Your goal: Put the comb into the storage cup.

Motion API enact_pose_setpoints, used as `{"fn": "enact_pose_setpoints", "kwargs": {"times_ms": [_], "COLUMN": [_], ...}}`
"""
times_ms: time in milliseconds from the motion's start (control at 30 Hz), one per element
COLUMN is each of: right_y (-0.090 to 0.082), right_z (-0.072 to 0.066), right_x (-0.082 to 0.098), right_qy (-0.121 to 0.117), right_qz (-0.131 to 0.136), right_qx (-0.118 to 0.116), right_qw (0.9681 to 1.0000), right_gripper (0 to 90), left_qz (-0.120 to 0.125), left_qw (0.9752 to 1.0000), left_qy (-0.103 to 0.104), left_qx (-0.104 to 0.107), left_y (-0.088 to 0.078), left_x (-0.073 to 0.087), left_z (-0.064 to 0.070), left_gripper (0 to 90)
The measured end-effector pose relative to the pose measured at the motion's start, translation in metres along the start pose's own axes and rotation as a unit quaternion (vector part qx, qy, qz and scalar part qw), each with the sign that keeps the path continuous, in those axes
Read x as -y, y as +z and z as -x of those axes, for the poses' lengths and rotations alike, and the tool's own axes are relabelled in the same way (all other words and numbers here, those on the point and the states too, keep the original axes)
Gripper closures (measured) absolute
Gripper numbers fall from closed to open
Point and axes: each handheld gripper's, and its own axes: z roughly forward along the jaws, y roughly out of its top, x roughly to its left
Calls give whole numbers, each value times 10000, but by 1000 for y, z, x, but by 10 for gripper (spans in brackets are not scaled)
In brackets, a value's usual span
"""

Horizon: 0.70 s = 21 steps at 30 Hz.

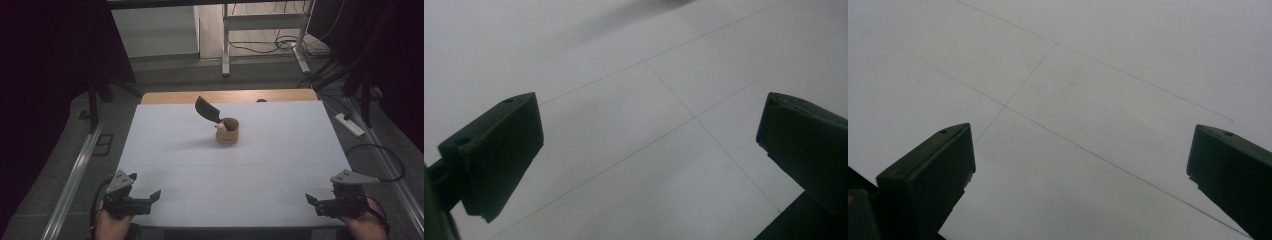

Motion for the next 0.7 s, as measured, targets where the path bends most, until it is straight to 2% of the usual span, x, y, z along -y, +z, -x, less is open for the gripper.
{"fn": "enact_pose_setpoints", "kwargs": {"times_ms": [600, 700], "right_y": [0, 1], "right_z": [0, 0], "right_x": [-1, -1], "right_qy": [24, 19], "right_qz": [-30, -33], "right_qx": [31, 34], "right_qw": [10000, 10000], "right_gripper": [0, 0], "left_qz": [-436, -403], "left_qw": [9988, 9990], "left_qy": [-26, -105], "left_qx": [-198, -162], "left_y": [7, 7], "left_x": [2, 2], "left_z": [1, 0], "left_gripper": [0, 0]}}
